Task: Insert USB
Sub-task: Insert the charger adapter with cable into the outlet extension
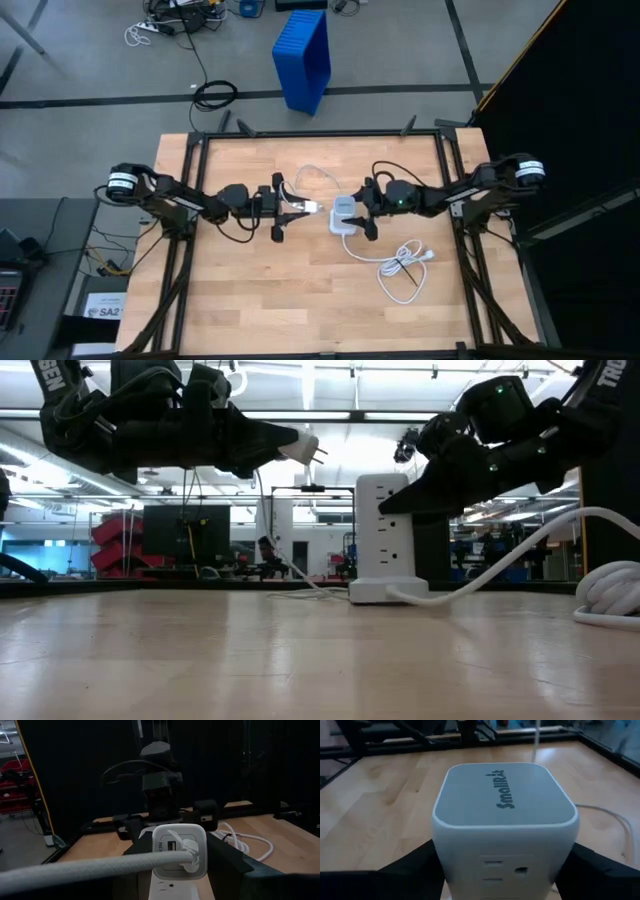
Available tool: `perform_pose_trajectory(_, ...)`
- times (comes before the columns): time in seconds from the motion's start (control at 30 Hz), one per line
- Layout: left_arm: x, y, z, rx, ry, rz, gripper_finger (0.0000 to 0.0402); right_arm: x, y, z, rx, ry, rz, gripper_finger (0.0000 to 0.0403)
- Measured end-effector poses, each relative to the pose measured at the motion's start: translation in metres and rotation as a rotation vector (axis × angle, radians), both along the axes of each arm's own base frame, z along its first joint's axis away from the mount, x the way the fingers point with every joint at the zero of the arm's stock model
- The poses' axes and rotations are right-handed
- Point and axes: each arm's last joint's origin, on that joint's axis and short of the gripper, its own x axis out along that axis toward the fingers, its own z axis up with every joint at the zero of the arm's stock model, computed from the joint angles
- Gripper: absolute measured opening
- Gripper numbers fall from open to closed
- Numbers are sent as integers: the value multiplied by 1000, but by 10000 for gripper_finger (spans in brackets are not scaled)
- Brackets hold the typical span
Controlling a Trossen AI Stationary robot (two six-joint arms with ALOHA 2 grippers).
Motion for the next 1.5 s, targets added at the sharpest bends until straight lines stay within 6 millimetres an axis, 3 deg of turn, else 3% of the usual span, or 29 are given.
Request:
perform_pose_trajectory(0.17, -6, -1, 10, -29, -134, -9, 127, 1, 0, 9, -2, -77, 33, 259)
perform_pose_trajectory(0.53, -6, -1, 9, -55, -129, -15, 127, 2, 2, 23, 30, -222, 75, 259)
perform_pose_trajectory(1.5, 6, -7, 17, -79, -104, 9, 127, 2, 2, 23, 41, -225, 61, 259)
